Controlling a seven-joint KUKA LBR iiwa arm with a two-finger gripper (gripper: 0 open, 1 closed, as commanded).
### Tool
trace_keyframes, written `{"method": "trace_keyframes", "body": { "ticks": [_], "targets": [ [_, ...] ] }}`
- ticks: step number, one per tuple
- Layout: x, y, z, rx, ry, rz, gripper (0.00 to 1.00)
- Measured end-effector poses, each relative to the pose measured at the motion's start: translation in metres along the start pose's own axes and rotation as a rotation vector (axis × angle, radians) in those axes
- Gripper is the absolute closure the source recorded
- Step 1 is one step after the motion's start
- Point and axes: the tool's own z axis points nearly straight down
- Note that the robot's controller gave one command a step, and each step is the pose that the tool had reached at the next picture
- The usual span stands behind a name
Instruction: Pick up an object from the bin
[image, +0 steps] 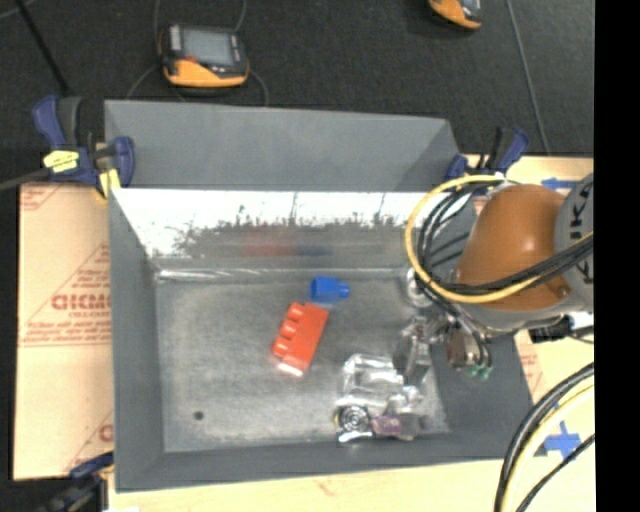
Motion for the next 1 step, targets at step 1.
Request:
{"method": "trace_keyframes", "body": {
  "ticks": [1],
  "targets": [
    [0.0005,-0.0001,0.0042,0.001,0.006,-0.003,0.0]
  ]
}}
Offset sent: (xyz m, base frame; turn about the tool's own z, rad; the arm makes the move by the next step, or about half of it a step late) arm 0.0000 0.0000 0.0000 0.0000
